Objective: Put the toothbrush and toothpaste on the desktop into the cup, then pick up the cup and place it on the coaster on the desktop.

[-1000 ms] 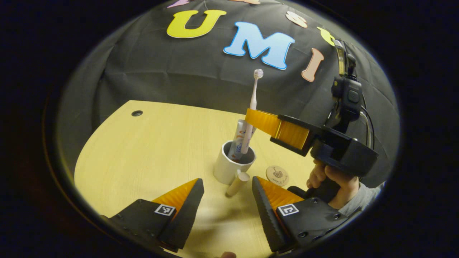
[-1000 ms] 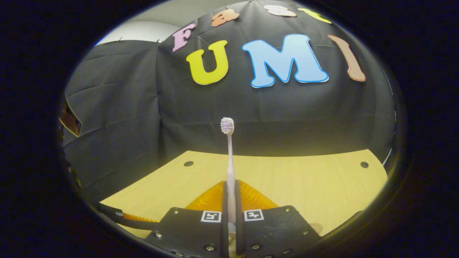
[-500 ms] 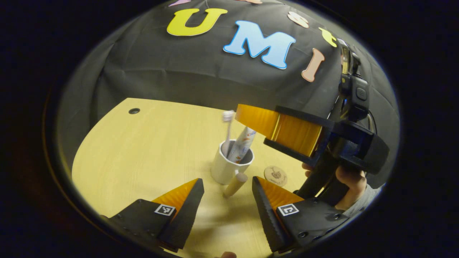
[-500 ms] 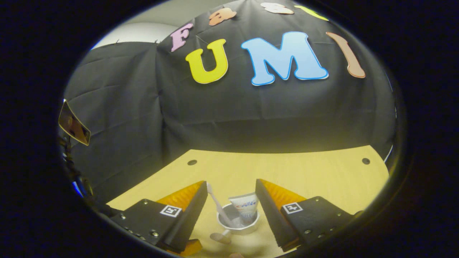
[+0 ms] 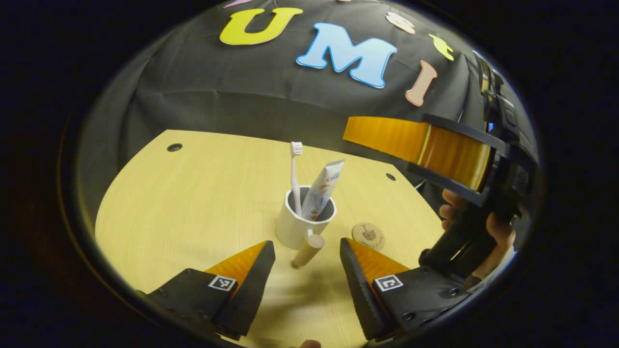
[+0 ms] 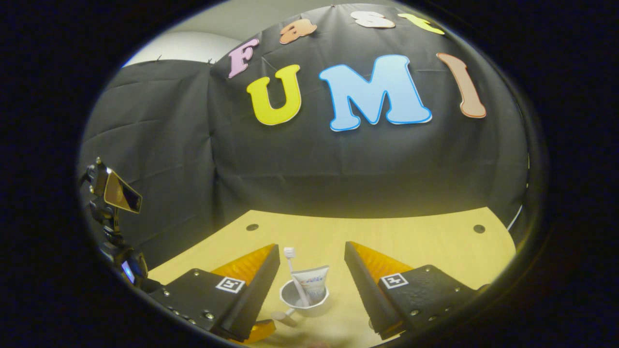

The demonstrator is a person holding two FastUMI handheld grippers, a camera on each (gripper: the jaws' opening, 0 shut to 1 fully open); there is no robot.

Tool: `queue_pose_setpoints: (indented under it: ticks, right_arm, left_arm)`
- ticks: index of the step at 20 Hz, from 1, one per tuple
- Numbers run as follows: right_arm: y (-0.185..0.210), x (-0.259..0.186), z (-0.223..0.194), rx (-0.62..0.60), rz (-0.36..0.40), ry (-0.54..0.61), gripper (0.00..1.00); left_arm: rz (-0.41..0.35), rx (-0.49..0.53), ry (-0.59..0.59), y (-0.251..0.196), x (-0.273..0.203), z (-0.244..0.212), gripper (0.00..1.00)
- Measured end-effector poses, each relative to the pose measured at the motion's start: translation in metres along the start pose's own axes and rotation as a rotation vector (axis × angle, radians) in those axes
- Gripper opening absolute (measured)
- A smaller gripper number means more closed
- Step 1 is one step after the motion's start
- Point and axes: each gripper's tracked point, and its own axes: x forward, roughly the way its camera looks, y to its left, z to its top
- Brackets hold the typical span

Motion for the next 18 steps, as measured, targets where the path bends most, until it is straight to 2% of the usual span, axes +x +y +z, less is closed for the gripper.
queue_pose_setpoints:
  ticks: [6, 11, 12, 13, 14, 15, 16, 17, 18]
  right_arm:
    - [-0.027, -0.032, 0.008, -0.051, -0.078, 0.004, 0.87]
    - [-0.051, -0.066, 0.010, -0.026, -0.151, 0.020, 0.87]
    - [-0.056, -0.074, 0.008, -0.014, -0.164, 0.024, 0.87]
    - [-0.060, -0.080, 0.007, -0.003, -0.177, 0.029, 0.87]
    - [-0.065, -0.088, 0.005, 0.006, -0.192, 0.035, 0.87]
    - [-0.071, -0.096, 0.004, 0.011, -0.210, 0.038, 0.87]
    - [-0.077, -0.103, 0.002, 0.014, -0.229, 0.040, 0.87]
    - [-0.083, -0.109, 0.000, 0.018, -0.247, 0.044, 0.87]
    - [-0.089, -0.115, -0.003, 0.022, -0.263, 0.050, 0.87]
  left_arm:
    - [0.018, -0.011, 0.072, -0.001, 0.026, -0.010, 0.88]
    - [0.049, -0.039, 0.134, 0.005, 0.049, -0.016, 0.89]
    - [0.053, -0.044, 0.142, 0.006, 0.053, -0.016, 0.82]
    - [0.060, -0.046, 0.151, 0.008, 0.057, -0.016, 0.89]
    - [0.065, -0.044, 0.166, 0.009, 0.061, -0.018, 0.82]
    - [0.072, -0.042, 0.183, 0.010, 0.065, -0.019, 0.88]
    - [0.079, -0.041, 0.198, 0.011, 0.067, -0.020, 0.80]
    - [0.085, -0.040, 0.211, 0.012, 0.071, -0.021, 0.86]
    - [0.090, -0.037, 0.223, 0.013, 0.076, -0.022, 0.86]
